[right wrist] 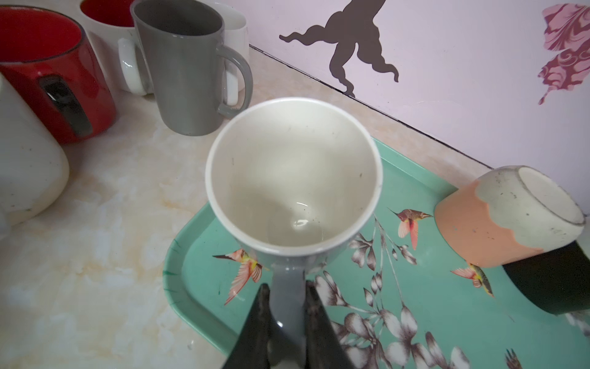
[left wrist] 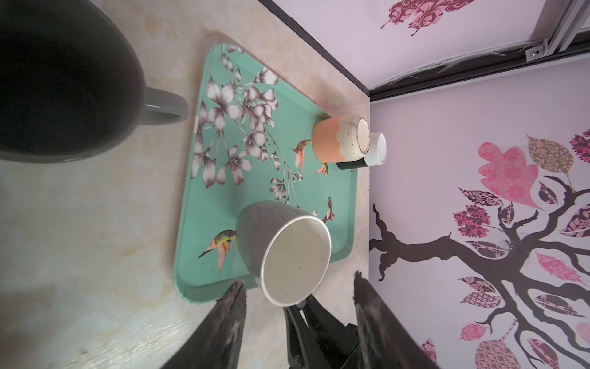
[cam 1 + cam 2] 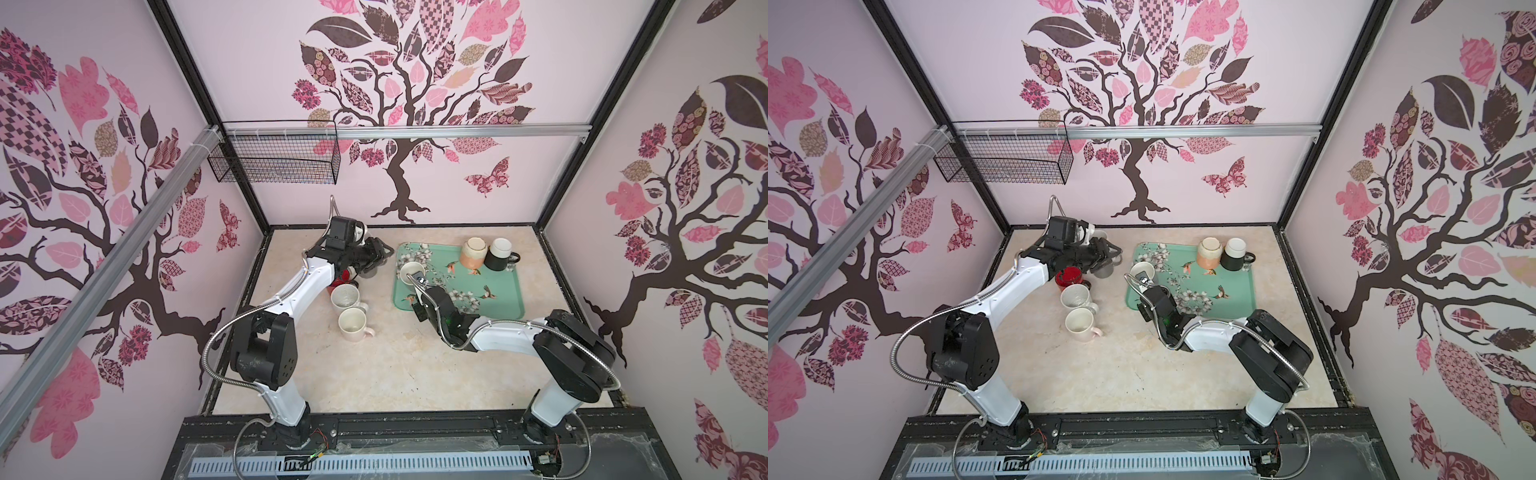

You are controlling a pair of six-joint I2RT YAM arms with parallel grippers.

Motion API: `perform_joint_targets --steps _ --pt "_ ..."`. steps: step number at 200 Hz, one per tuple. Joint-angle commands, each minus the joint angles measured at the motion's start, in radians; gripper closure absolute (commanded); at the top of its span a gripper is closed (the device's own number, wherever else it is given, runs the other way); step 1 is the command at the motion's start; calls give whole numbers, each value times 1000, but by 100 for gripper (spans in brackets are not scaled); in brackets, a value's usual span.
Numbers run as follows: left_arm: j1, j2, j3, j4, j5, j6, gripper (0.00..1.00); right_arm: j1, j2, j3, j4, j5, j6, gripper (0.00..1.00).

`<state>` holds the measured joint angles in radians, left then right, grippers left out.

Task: Turn the mug right side up
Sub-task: Pick up the mug from the tray, then place the mug at the top-center of the table.

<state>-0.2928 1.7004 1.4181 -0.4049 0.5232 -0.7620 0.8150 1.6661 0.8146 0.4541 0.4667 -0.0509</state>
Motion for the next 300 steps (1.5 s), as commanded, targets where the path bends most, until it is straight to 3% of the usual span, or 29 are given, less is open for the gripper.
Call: perform_joint_targets --steps 1,46,92,181,238,260,300 --pt "43 -76 -27 -67 -100 119 43 -1 -52 83 8 -104 73 100" --pt "167 -206 -145 -62 -135 148 44 3 23 206 -22 -353 74 100" --pt "242 -261 -199 -67 -104 161 44 7 193 373 -74 -394 50 100" --pt "259 -245 -207 -74 -70 188 44 -43 418 591 -178 -478 59 100" --pt "260 -252 -215 -74 -72 214 44 -65 415 642 -256 -499 60 54" --pt "260 -253 -216 -69 -68 228 44 -69 355 638 -298 -513 63 45" --pt "244 -259 -234 -29 -38 227 46 -117 221 647 -424 -502 58 42"
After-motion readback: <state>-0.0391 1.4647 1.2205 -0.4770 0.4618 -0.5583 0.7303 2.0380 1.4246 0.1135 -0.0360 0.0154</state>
